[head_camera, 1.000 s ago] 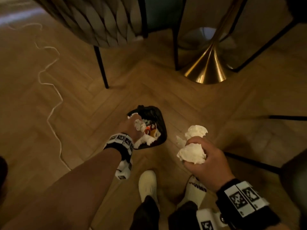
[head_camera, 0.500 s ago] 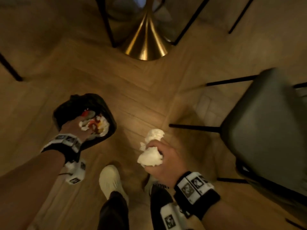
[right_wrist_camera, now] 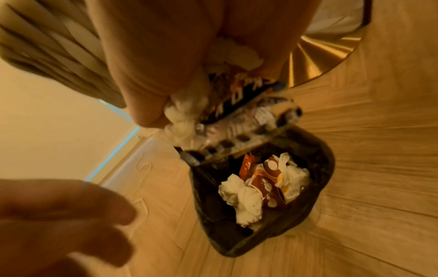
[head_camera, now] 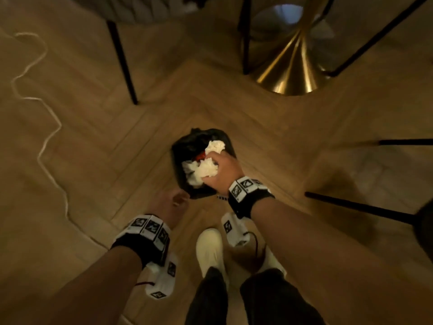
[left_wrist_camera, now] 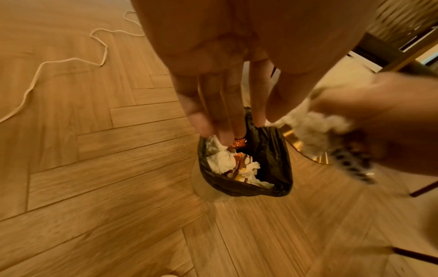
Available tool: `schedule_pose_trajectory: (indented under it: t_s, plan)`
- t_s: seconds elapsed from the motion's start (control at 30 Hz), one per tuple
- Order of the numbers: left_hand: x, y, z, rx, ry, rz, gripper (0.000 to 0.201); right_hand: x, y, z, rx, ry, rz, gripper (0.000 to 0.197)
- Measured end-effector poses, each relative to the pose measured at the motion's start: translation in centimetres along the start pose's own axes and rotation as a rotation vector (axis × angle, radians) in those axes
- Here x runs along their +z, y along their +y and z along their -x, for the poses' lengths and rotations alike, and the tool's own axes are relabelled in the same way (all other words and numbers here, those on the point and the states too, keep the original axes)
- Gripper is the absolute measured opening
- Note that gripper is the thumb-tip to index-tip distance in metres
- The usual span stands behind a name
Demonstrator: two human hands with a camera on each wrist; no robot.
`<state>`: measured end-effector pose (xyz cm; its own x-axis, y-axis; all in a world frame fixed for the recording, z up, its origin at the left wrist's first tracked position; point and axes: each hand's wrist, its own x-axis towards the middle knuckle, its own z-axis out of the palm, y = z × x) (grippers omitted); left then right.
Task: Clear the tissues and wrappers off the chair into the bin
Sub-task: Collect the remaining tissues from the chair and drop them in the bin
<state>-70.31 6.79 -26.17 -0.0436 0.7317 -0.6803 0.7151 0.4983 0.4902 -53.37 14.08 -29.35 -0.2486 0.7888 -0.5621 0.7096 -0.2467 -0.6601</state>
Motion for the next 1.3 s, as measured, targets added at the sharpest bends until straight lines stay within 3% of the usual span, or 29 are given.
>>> schedule_pose_trajectory:
  t_s: [0.1, 0.23, 0.4, 0.6, 0.73, 1.0, 1.1, 1.3]
  plan:
    - [0.7, -2.0, -0.2, -0.016, 0.053, 0.015, 0.015, 2.8, 2.3, -4.1, 0.043, -0.039, 0.096, 0.063]
    - [1.4, -3.6, -0.3, -0.1, 0.08, 0.038, 0.014, 3.7, 3.7, -6.1, 0.113, -0.074, 0.133, 0.077]
    - [0.3, -1.3, 1.7, -0.097, 0.055, 0.055, 0.014, 1.5, 3.0, -1.8, 0.11, -0.112, 0.166, 0.049]
    - [-3.2, 4.3, 8.5, -0.004, -0.033, 0.032, 0.015, -4.0, 0.5, 11.7, 0.245, -0.308, 0.292, 0.042]
    - [-5.3, 8.4, 14.6, 0.079, -0.116, -0.073, 0.015, -9.1, -1.0, 22.6, 0.333, -0.325, 0.274, 0.041]
    - [-6.2, 17.0, 23.6, 0.225, -0.333, -0.337, 0.011, -18.2, -1.8, 41.1, 0.469, -0.188, 0.263, 0.034]
    - [-4.7, 20.4, 25.2, 0.349, -0.39, -0.461, 0.021, -20.2, -0.4, 46.5, 0.55, -0.087, 0.186, 0.031]
    - [-0.2, 28.1, 30.0, 0.537, -0.496, -0.673, 0.02, -21.9, 3.9, 56.5, 0.647, 0.069, 0.077, 0.032]
